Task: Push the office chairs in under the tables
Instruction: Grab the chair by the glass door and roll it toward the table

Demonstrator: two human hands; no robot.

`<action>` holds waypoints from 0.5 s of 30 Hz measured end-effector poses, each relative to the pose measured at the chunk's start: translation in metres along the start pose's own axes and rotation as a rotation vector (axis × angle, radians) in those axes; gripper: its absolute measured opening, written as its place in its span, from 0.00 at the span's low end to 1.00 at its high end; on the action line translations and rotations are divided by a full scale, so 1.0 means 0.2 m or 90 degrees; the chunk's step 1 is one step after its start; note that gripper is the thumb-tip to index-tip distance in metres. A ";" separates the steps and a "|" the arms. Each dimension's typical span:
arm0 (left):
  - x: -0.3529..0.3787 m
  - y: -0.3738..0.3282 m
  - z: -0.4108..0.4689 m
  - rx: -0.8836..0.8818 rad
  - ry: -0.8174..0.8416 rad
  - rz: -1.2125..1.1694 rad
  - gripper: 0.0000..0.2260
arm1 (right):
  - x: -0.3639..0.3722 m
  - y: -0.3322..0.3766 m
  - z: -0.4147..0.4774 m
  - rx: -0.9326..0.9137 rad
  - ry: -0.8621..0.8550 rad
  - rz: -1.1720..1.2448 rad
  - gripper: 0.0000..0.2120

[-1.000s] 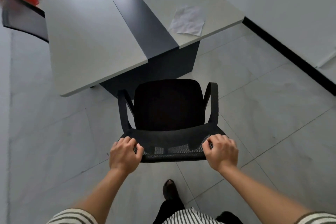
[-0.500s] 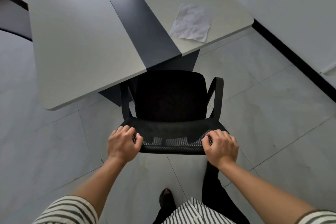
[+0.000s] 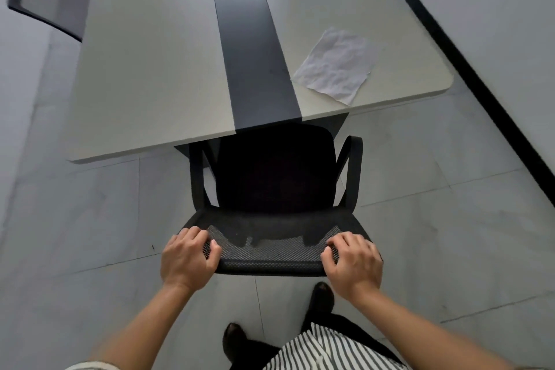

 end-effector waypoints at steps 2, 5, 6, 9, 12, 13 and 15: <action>0.00 -0.12 -0.02 -0.025 -0.017 -0.011 0.15 | -0.05 -0.09 0.09 -0.021 0.000 -0.002 0.15; 0.01 -0.22 -0.04 -0.055 -0.004 -0.041 0.14 | -0.10 -0.18 0.14 -0.038 0.006 -0.001 0.16; 0.01 -0.26 -0.04 -0.067 -0.005 -0.052 0.14 | -0.12 -0.21 0.16 -0.044 0.007 -0.005 0.16; 0.04 -0.48 -0.08 -0.104 0.013 -0.058 0.14 | -0.22 -0.38 0.29 -0.081 -0.009 -0.013 0.17; 0.04 -0.66 -0.10 -0.114 0.022 -0.071 0.14 | -0.30 -0.50 0.45 -0.120 0.005 -0.030 0.19; 0.05 -0.66 -0.09 -0.112 0.007 -0.069 0.14 | -0.30 -0.51 0.47 -0.124 0.007 -0.033 0.19; 0.05 -0.65 -0.06 -0.125 0.005 -0.076 0.14 | -0.29 -0.51 0.47 -0.133 0.009 -0.040 0.20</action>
Point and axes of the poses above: each hand's wrist, its own z-axis towards the middle knuckle, its own x-axis out of the palm, y = z × x, the point moved 1 cm from there along z, towards the middle knuckle, and after that the axes turned 6 degrees about y, right-handed, at the moved point
